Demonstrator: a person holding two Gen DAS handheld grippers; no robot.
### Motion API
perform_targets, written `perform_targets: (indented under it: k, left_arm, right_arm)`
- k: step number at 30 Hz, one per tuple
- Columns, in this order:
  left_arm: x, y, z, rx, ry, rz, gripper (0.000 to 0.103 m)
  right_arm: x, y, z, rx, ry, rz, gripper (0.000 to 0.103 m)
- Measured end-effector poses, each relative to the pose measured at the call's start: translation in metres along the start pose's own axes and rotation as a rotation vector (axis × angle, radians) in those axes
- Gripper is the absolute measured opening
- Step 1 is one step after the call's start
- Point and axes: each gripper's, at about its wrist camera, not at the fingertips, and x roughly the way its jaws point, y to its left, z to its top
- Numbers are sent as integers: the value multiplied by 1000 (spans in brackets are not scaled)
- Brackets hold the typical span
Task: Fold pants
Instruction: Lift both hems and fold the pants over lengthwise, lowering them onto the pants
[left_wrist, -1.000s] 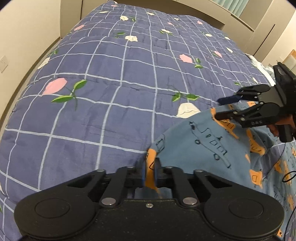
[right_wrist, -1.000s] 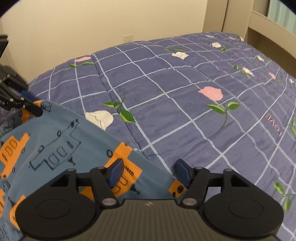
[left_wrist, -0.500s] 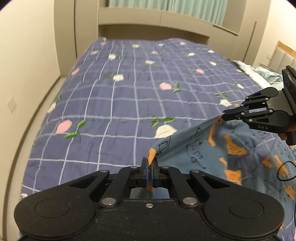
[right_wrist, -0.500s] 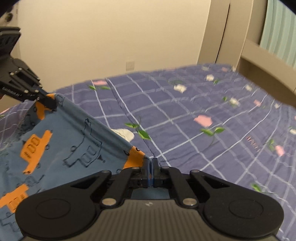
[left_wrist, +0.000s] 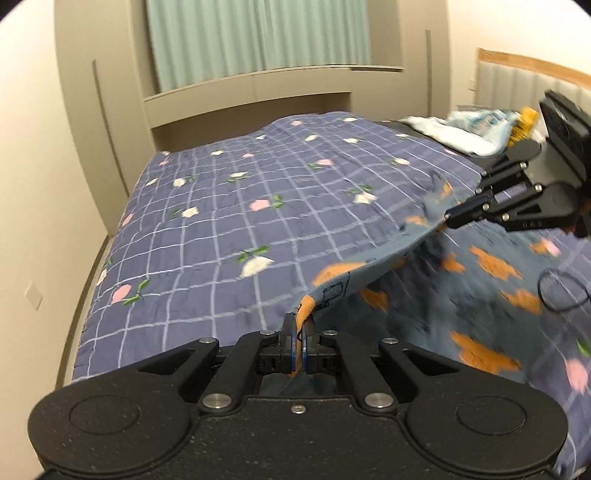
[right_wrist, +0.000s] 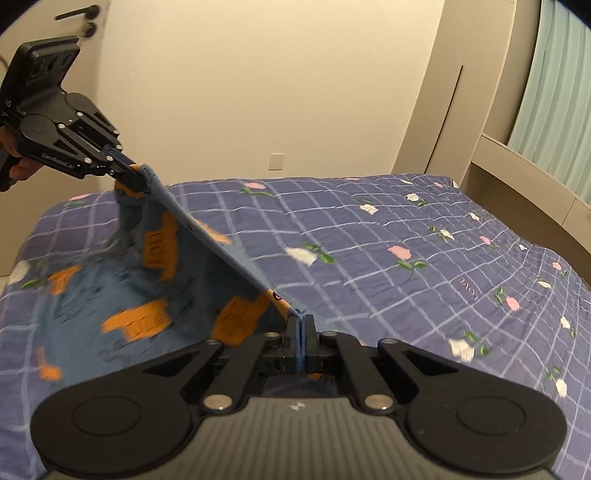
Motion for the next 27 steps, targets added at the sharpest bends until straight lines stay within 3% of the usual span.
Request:
perform_targets:
  k: [12,19,27]
  left_arm:
    - [-8,-71,-97,107,33,20,2]
    - [-3,-75,-115,114,50,40,2]
    - [-20,-80,-122,142,53,7,2]
  right_arm:
    - [-23,58,-65,59,61,15,0]
    - [-27,78,-82,48,85,28,0]
    - [-47,90,-83,24,85,47,0]
